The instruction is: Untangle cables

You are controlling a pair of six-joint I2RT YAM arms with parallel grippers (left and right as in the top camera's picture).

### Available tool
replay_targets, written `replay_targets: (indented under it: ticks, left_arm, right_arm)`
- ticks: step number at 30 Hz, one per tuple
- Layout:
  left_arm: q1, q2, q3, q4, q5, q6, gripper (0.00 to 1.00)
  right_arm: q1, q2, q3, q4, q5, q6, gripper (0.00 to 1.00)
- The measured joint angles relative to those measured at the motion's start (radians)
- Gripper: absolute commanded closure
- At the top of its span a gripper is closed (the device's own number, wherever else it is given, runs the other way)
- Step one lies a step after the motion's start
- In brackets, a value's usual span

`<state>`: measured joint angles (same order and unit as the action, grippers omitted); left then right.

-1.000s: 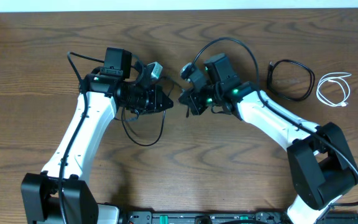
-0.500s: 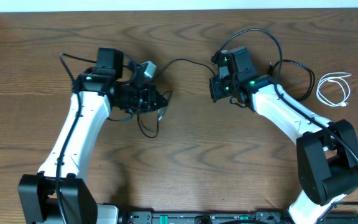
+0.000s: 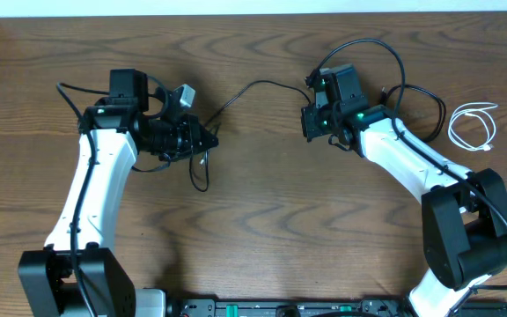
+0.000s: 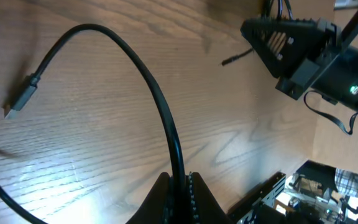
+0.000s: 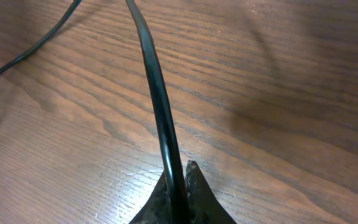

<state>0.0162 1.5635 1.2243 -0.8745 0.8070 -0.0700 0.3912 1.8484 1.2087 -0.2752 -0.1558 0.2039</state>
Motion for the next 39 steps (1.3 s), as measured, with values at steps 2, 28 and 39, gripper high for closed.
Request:
replay_targets:
  ticks: [2,28,39]
  left_arm:
    - [-0.017,0.0,0.0,0.0,0.0,0.0,0.92]
    - [-0.199,0.0,-0.008,0.251,-0.216,-0.174,0.93]
    - [-0.217,0.068,-0.008,0.325,-0.26,-0.196,0.92]
  right_arm:
    - [0.0,0.0,0.0,0.008,0.0,0.008,0.95]
    - [0.11,0.0,0.0,-0.151,-0.429,0.279,0.91]
    - [0.154,0.0,0.0,-0.155,-0.526,0.287,0.57]
